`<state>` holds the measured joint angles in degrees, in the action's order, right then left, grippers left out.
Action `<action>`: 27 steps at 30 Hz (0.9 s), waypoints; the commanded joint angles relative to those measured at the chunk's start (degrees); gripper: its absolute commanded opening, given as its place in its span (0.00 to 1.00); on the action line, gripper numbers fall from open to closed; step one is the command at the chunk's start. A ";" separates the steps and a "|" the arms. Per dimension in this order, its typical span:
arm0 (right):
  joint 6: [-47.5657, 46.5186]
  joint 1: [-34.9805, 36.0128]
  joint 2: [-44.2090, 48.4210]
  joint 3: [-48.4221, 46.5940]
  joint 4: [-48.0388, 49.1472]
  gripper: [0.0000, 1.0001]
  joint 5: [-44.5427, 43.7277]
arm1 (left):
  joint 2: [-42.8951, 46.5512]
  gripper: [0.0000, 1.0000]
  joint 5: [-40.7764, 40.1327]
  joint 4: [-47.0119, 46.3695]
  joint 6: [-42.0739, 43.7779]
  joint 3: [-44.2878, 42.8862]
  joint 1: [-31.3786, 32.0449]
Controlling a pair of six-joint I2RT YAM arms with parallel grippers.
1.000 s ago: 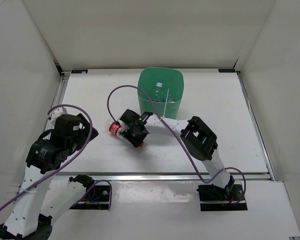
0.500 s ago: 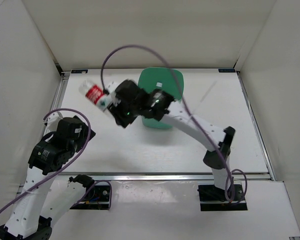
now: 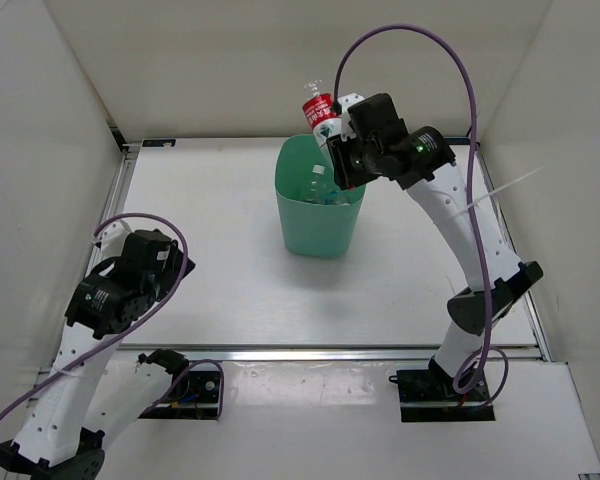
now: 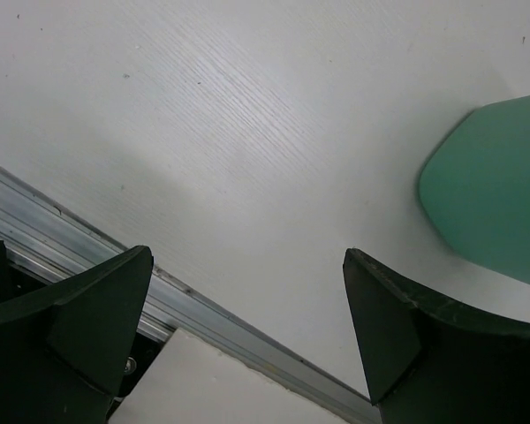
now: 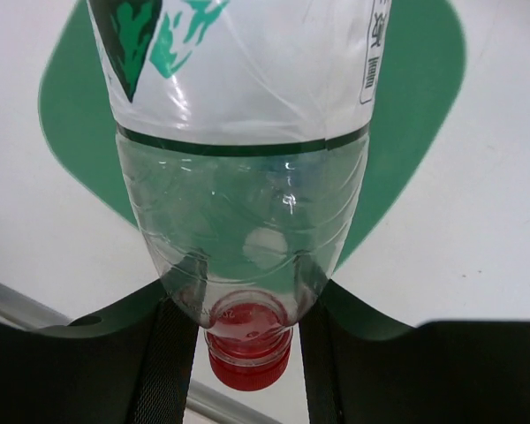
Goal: Put the plastic bottles in the bin
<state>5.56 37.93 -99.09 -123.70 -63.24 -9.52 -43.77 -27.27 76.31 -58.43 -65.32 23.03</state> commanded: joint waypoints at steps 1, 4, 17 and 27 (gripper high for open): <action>-0.11 -0.13 0.83 0.39 -0.48 0.44 3.18 | -0.79 1.00 -0.16 -2.13 0.60 0.19 -0.17; 0.50 -0.14 0.21 0.39 -0.48 0.63 3.89 | -1.93 1.00 0.37 -3.63 0.60 0.72 -0.17; 13.77 -6.53 6.80 0.67 -4.07 0.99 -11.07 | -6.59 1.00 -3.84 -5.30 -0.53 -0.78 -0.17; 14.49 -23.96 15.92 -0.76 0.28 0.99 19.44 | -10.20 1.00 -15.26 2.52 -10.81 -4.72 -0.17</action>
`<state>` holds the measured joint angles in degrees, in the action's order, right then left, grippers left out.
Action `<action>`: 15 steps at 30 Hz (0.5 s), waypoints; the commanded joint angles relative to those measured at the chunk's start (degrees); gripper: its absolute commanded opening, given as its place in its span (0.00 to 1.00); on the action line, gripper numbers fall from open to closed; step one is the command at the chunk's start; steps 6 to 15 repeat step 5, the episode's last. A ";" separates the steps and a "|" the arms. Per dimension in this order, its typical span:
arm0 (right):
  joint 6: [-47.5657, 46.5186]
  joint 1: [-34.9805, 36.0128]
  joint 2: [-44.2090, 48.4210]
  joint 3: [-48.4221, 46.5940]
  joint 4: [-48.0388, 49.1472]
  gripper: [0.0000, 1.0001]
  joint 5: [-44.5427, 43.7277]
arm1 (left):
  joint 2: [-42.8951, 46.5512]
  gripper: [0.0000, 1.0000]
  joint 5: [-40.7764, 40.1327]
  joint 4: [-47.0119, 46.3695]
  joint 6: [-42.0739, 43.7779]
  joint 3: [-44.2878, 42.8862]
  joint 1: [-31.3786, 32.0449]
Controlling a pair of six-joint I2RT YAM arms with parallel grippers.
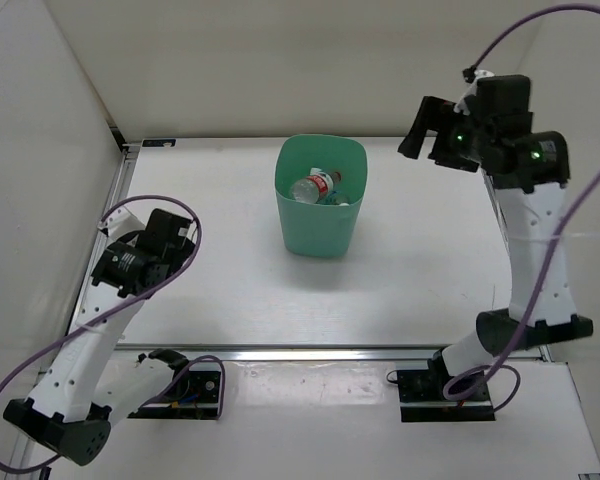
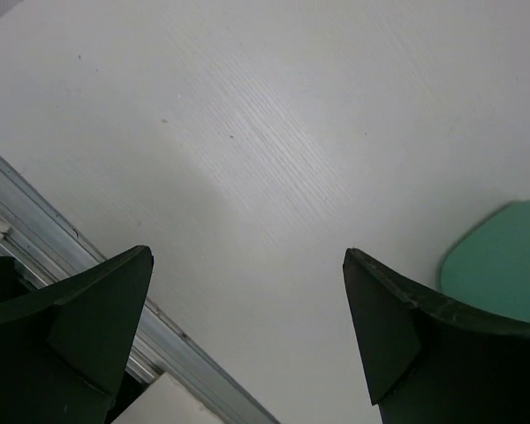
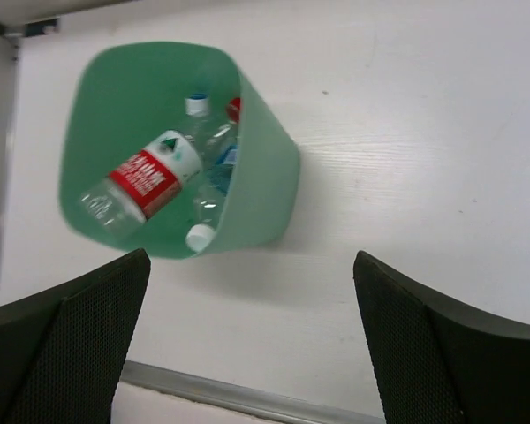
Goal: Put the plastic bottles in the bin
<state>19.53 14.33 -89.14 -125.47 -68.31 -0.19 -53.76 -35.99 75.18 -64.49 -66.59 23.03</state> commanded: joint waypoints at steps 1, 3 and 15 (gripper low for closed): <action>-0.27 -1.22 6.61 1.89 6.34 0.99 10.73 | -0.82 1.00 -8.03 3.66 -4.77 -4.07 -0.17; -0.81 -2.98 6.61 1.37 6.35 0.99 11.34 | -1.35 1.00 -9.36 3.66 -4.77 -5.92 -0.17; 0.15 -4.48 6.61 1.37 6.35 0.99 11.96 | -2.67 1.00 -12.86 3.66 -4.07 -7.06 -0.17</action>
